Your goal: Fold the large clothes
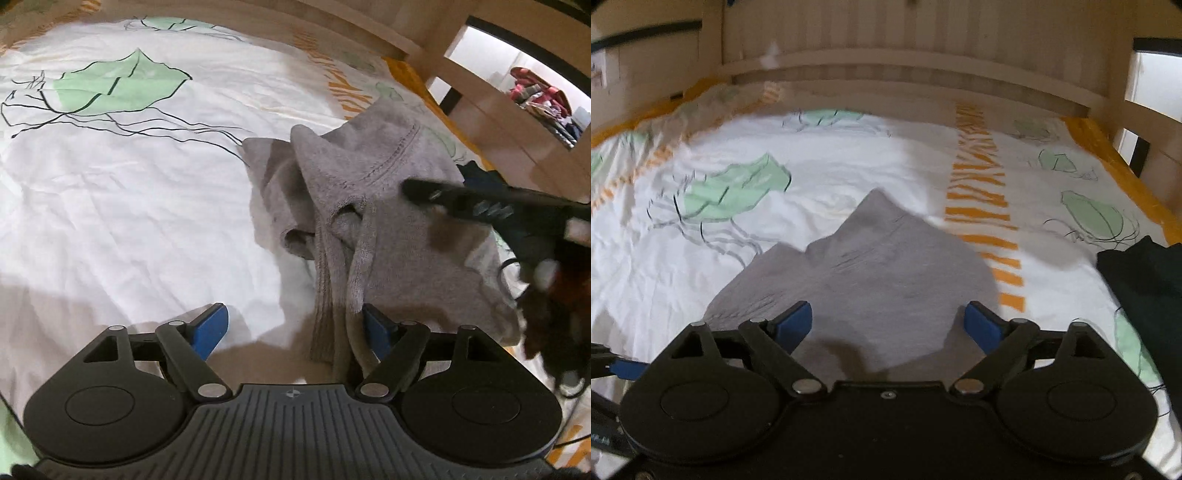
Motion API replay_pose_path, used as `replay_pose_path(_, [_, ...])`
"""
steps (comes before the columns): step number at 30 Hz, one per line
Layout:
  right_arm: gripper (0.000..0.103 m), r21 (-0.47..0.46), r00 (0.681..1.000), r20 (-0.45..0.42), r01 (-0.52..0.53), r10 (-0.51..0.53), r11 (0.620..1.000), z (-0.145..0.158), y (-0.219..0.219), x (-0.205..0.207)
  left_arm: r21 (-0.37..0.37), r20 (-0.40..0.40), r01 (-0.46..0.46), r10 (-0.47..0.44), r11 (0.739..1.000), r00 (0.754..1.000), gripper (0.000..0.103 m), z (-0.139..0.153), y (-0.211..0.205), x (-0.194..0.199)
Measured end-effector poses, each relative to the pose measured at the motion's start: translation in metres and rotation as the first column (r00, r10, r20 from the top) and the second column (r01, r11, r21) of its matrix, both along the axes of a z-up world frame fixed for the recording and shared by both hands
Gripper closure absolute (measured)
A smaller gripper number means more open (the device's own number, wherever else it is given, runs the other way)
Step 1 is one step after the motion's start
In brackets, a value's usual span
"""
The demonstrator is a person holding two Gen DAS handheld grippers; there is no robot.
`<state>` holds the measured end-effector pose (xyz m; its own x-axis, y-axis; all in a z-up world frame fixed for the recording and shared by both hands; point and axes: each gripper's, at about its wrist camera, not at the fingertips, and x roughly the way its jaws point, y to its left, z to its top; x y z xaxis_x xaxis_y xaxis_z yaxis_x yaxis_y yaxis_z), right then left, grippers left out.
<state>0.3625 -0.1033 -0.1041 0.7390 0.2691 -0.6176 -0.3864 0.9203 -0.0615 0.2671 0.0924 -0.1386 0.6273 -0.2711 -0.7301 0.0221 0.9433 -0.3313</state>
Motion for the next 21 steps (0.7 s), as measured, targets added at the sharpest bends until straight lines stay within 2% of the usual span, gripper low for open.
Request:
replay_pose_path(5, [0.000, -0.170, 0.997, 0.049, -0.047, 0.056, 0.984, -0.022, 0.043, -0.020, 0.009, 0.007, -0.023, 0.023, 1.000, 1.000, 0.025, 0.002, -0.003, -0.008])
replay_pose_path(6, [0.000, -0.180, 0.996, 0.060, -0.051, 0.062, 0.982, -0.023, 0.045, -0.025, 0.006, 0.008, -0.029, 0.029, 1.000, 1.000, 0.025, 0.002, -0.002, -0.010])
replay_pose_path(8, [0.000, -0.134, 0.995, 0.052, -0.076, 0.084, 0.988, -0.019, 0.039, -0.032, 0.000, 0.015, -0.043, 0.043, 0.999, 0.999, 0.025, 0.006, 0.000, -0.016])
replay_pose_path(10, [0.003, -0.077, 0.993, 0.060, -0.093, 0.098, 0.993, -0.010, 0.029, -0.040, 0.026, 0.044, -0.069, 0.067, 0.997, 0.997, 0.025, 0.016, 0.000, -0.024])
replay_pose_path(16, [0.001, 0.117, 0.993, 0.116, -0.039, 0.025, 0.992, 0.028, -0.013, -0.080, 0.196, 0.185, -0.168, 0.132, 0.966, 0.974, 0.025, 0.062, -0.016, -0.055])
replay_pose_path(21, [0.001, 0.236, 0.997, 0.055, 0.045, -0.059, 0.971, 0.042, -0.039, -0.112, 0.329, 0.252, -0.189, 0.107, 0.925, 0.962, 0.025, 0.091, -0.049, -0.075])
